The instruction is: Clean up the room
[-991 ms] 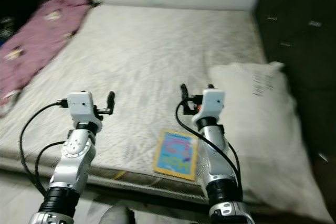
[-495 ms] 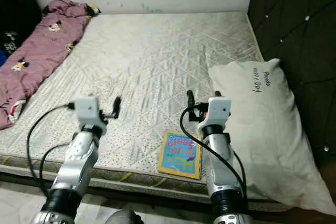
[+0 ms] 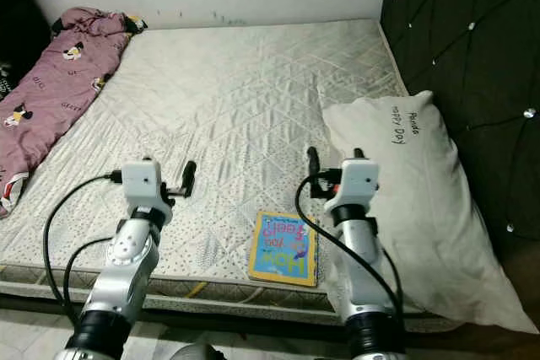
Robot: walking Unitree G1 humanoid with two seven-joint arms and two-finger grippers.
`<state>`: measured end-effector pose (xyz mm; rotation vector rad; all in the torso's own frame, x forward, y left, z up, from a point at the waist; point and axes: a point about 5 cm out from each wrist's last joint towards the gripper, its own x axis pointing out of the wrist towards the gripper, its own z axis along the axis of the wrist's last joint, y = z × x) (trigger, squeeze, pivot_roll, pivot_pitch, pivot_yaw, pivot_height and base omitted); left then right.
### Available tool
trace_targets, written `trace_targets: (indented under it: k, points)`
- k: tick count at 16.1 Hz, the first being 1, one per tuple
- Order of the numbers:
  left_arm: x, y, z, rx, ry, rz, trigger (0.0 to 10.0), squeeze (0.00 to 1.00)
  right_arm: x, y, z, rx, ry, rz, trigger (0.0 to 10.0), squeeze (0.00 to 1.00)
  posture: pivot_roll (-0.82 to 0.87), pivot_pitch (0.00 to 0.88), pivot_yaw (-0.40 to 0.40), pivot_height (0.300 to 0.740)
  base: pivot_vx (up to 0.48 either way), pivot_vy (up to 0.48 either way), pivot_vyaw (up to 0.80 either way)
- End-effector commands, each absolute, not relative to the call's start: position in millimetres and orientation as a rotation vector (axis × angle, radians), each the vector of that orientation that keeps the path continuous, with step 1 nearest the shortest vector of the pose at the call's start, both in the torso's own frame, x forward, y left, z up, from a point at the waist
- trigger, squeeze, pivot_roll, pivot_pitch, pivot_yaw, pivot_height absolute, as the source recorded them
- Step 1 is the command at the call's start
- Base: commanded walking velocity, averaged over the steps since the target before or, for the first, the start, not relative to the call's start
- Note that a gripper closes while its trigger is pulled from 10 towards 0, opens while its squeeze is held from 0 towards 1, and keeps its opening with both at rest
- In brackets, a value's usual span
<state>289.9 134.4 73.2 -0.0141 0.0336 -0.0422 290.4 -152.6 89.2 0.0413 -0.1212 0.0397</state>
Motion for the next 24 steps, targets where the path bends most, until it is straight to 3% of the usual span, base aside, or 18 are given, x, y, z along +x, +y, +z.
trace_targets:
  k: [1,4,8,10,16,18,24]
  points:
    - [289,140,74,-0.025,0.034,-0.008,10.0,0.00,294,-145,89,0.044,-0.111,0.058,10.0,0.00,-0.05,0.000,0.136,0.740,0.000,0.000,0.00]
    - [289,136,73,-0.014,0.040,-0.039,10.0,0.00,297,-149,90,0.035,-0.112,0.054,10.0,0.00,-0.03,0.000,0.127,0.740,0.000,0.000,0.00]
    - [279,156,67,-0.036,0.037,0.094,10.0,0.00,304,-135,88,0.014,-0.074,0.169,10.0,0.00,0.04,0.000,0.006,0.740,0.000,0.000,0.00]
    - [272,157,63,-0.046,0.046,0.126,10.0,0.00,306,-126,91,0.016,-0.079,0.206,10.0,0.00,0.06,0.000,-0.010,0.740,0.000,0.000,0.00]
    - [276,159,66,-0.040,0.048,0.109,10.0,0.00,303,-128,86,0.021,-0.059,0.190,10.0,0.00,0.04,0.011,0.004,0.740,0.000,0.000,0.00]
    - [277,159,66,-0.056,0.052,0.109,10.0,0.00,301,-131,84,0.015,-0.054,0.189,10.0,0.00,0.03,0.018,0.007,0.740,0.000,0.000,-0.80]
    - [278,158,67,-0.057,0.050,0.102,10.0,0.00,305,-133,85,0.008,-0.057,0.181,10.0,0.00,0.05,0.014,0.006,0.740,0.000,0.382,-0.33]
